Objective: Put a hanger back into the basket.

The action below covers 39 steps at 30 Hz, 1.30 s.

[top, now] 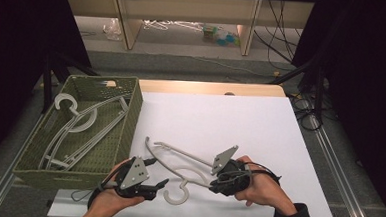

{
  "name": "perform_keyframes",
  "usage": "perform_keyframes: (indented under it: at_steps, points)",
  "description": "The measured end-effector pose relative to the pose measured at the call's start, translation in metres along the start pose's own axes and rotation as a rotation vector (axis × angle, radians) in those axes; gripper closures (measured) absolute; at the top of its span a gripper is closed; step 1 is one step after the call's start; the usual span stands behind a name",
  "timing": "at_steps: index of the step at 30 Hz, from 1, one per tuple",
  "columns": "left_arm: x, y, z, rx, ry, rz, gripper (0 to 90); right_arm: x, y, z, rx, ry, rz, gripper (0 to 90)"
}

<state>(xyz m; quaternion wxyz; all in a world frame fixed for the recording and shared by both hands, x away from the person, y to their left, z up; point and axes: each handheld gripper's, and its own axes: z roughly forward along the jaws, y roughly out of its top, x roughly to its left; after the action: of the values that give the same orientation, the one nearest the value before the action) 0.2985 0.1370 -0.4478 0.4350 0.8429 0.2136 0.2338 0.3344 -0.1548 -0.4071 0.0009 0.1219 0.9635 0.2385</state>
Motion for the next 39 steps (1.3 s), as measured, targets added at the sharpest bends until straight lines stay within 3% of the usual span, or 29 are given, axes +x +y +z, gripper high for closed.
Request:
perform_keyframes:
  at_steps: [1,3,5,15,19,22,23,26,30,33,36,39]
  points:
    - [0.000,0.001,0.002,0.011,0.003,0.025,29.6,0.000,-0.001,-0.002,-0.002,0.006,-0.001,81.6]
    - [0.001,0.004,0.004,0.014,-0.035,0.065,33.4,0.000,-0.002,-0.007,-0.013,0.007,0.000,81.7]
    - [-0.001,0.006,0.008,-0.001,-0.043,0.073,34.1,0.000,-0.003,-0.011,-0.023,0.007,-0.007,81.8]
    - [0.000,0.011,0.029,0.055,-0.101,0.180,37.9,0.001,-0.004,-0.015,-0.025,0.018,-0.026,81.9]
    - [-0.006,0.015,0.039,0.076,-0.117,0.267,41.3,0.001,-0.004,-0.015,-0.032,0.030,-0.036,81.9]
    - [-0.006,0.017,0.044,0.086,-0.126,0.279,49.0,0.001,-0.003,-0.016,-0.038,0.026,-0.051,81.9]
    - [-0.005,0.018,0.044,0.081,-0.138,0.276,57.8,0.001,-0.004,-0.016,-0.041,0.028,-0.054,81.9]
    - [-0.004,0.024,0.040,0.074,-0.139,0.340,63.4,-0.001,-0.004,-0.019,-0.047,0.021,-0.061,82.0]
    - [-0.005,0.036,0.031,0.060,-0.179,0.333,68.9,-0.004,-0.008,-0.024,-0.056,0.003,-0.078,80.2]
    - [-0.008,0.042,0.028,0.075,-0.179,0.375,71.4,-0.008,-0.011,-0.025,-0.069,0.001,-0.078,78.9]
    - [-0.009,0.048,0.024,0.087,-0.176,0.375,72.9,-0.010,-0.012,-0.028,-0.084,-0.019,-0.065,76.6]
    - [-0.010,0.051,0.023,0.103,-0.187,0.326,74.2,-0.013,-0.012,-0.029,-0.111,-0.050,-0.061,73.9]
